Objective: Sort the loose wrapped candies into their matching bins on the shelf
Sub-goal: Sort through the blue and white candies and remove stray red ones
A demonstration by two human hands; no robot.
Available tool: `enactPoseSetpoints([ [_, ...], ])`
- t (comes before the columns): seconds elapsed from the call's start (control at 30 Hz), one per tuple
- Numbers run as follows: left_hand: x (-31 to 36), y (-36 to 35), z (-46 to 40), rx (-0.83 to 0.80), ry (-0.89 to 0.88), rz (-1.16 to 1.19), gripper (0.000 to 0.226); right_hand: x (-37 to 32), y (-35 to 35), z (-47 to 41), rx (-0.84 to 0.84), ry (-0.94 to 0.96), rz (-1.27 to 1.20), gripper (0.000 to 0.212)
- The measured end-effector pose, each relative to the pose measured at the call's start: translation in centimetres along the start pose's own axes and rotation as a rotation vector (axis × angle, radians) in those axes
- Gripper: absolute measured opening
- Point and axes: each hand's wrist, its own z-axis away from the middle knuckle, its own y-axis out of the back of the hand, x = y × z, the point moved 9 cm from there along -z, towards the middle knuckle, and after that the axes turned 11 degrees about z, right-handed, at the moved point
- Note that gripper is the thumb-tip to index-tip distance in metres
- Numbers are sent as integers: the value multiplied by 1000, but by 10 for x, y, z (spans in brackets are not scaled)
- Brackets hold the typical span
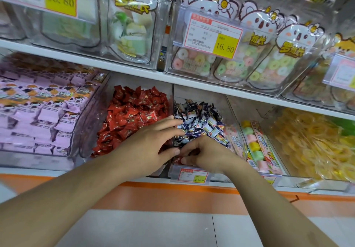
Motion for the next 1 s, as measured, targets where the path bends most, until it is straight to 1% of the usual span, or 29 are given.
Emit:
enactPoseSetpoints([
  [0.13,-2,-1,0,3,4,10,45,-3,-2,-4,17,-8,19,11],
  [0.23,-2,-1,-1,5,3,19,44,-2,6,-2,82,-4,-23,22],
  [0.3,-3,0,-1,14,18,50,45,3,21,4,179,-19,-82,25],
  [0.37,-5,5,1,56,52,106,46,4,37,13,270,-17,-176,17],
  [0.47,0,20,2,179,87,191,46,-9,49,26,300,74,-409,7],
  [0.53,6,30,3,240,99,259,40,-25,53,32,303,157,-511,2],
  [0.63,9,39,6,292,122,375,18,-42,54,34,303,222,-570,5],
  [0.7,4,48,10,358,140,307,10,-41,53,32,290,211,-545,11],
  [0.77,-1,56,15,408,150,137,15,-30,50,29,263,171,-414,18],
  [0.8,-2,57,15,394,140,68,23,-23,45,27,227,143,-343,21],
  [0.87,1,48,12,289,88,14,37,-11,33,23,121,89,-236,24],
  [0.93,8,32,10,151,28,-3,41,0,22,20,30,41,-129,23],
  [1.0,11,16,9,44,4,-13,39,5,16,17,-22,22,-71,19],
])
